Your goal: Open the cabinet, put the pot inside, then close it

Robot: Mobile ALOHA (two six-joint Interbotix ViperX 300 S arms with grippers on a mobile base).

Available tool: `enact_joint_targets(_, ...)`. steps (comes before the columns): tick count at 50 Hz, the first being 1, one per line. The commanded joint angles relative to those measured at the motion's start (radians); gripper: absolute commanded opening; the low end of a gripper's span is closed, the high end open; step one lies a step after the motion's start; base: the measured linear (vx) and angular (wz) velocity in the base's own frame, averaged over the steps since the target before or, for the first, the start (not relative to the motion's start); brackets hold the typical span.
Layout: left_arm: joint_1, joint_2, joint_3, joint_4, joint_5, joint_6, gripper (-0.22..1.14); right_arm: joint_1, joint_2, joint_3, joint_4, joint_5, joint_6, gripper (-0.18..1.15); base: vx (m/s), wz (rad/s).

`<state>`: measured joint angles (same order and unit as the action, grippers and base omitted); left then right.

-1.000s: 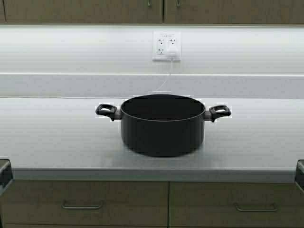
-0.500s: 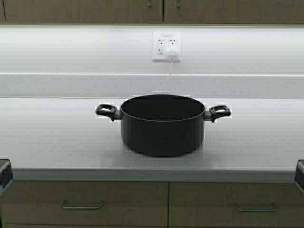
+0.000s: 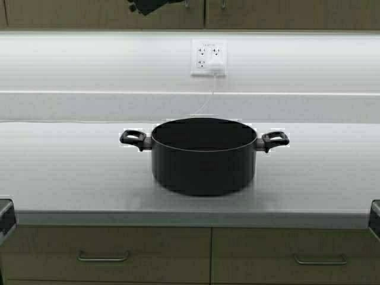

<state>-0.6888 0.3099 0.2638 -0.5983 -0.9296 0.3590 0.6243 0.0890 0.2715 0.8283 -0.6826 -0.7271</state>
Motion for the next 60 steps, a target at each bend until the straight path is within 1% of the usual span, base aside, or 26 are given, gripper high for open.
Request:
enact_joint_targets(1, 0.005, 0.058, -0.133, -0.009, -0.011, 0.009, 1.01, -0.003, 0.066, -0.121, 0.025, -0.021, -0.017, 1.01, 0.0, 0.0)
enact_joint_targets(10, 0.046, 0.158, -0.279, -0.011, 0.011, 0.012, 1.01, -0.041, 0.178, -0.253, 0.025, 0.002, -0.015, 1.01, 0.0, 0.0)
enact_joint_targets(18, 0.064, 0.181, -0.318, -0.009, 0.048, 0.009, 1.0, -0.043, 0.219, -0.307, 0.025, 0.051, -0.014, 0.98, 0.01, 0.0)
enact_joint_targets(22, 0.075, 0.192, -0.337, -0.011, 0.055, 0.011, 0.98, -0.044, 0.225, -0.311, 0.025, 0.049, -0.015, 0.91, 0.02, 0.0)
enact_joint_targets(25, 0.081, 0.198, -0.348, -0.011, 0.06, 0.012, 0.91, -0.046, 0.222, -0.307, 0.025, 0.051, -0.015, 0.82, 0.01, -0.01)
enact_joint_targets(28, 0.083, 0.198, -0.351, -0.011, 0.06, 0.011, 0.78, -0.046, 0.225, -0.308, 0.025, 0.055, -0.015, 0.69, 0.0, 0.0)
enact_joint_targets(30, 0.084, 0.199, -0.353, -0.011, 0.061, 0.012, 0.66, -0.046, 0.229, -0.311, 0.025, 0.06, -0.015, 0.57, 0.0, 0.0)
enact_joint_targets(33, 0.084, 0.196, -0.354, -0.009, 0.066, 0.012, 0.4, -0.046, 0.232, -0.313, 0.025, 0.075, -0.015, 0.35, 0.0, 0.0)
enact_joint_targets(34, 0.083, 0.196, -0.354, -0.009, 0.075, 0.011, 0.24, -0.046, 0.233, -0.313, 0.025, 0.081, -0.015, 0.26, -0.01, -0.01)
enact_joint_targets(35, 0.084, 0.195, -0.354, -0.009, 0.083, 0.008, 0.13, -0.046, 0.233, -0.313, 0.025, 0.087, -0.015, 0.17, -0.01, -0.01)
enact_joint_targets(36, 0.084, 0.193, -0.356, -0.009, 0.094, 0.008, 0.04, -0.046, 0.233, -0.311, 0.025, 0.094, -0.015, 0.08, -0.01, -0.01)
enact_joint_targets(38, 0.084, 0.192, -0.359, -0.008, 0.117, 0.006, -0.12, -0.048, 0.233, -0.311, 0.025, 0.103, -0.015, -0.04, -0.01, 0.01)
enact_joint_targets(39, 0.086, 0.192, -0.362, -0.008, 0.126, 0.006, -0.15, -0.049, 0.233, -0.313, 0.025, 0.107, -0.015, -0.07, -0.01, 0.03)
enact_joint_targets(41, 0.084, 0.19, -0.364, -0.008, 0.137, 0.006, -0.13, -0.051, 0.233, -0.313, 0.025, 0.114, -0.015, -0.06, -0.01, 0.03)
enact_joint_targets(45, 0.086, 0.183, -0.348, -0.008, 0.14, 0.006, 0.03, -0.051, 0.224, -0.314, 0.025, 0.123, -0.015, 0.07, -0.01, 0.0)
enact_joint_targets(47, 0.084, 0.169, -0.333, -0.008, 0.143, 0.008, 0.08, -0.051, 0.212, -0.308, 0.025, 0.13, -0.017, 0.11, -0.01, 0.01)
enact_joint_targets(52, 0.069, 0.103, -0.242, -0.002, 0.153, 0.008, 0.05, -0.051, 0.141, -0.245, 0.025, 0.189, -0.02, 0.09, -0.02, 0.01)
enact_joint_targets(60, 0.046, -0.094, 0.018, 0.0, 0.183, 0.009, 0.03, -0.048, -0.034, -0.061, 0.006, 0.307, -0.02, 0.08, 0.01, -0.01)
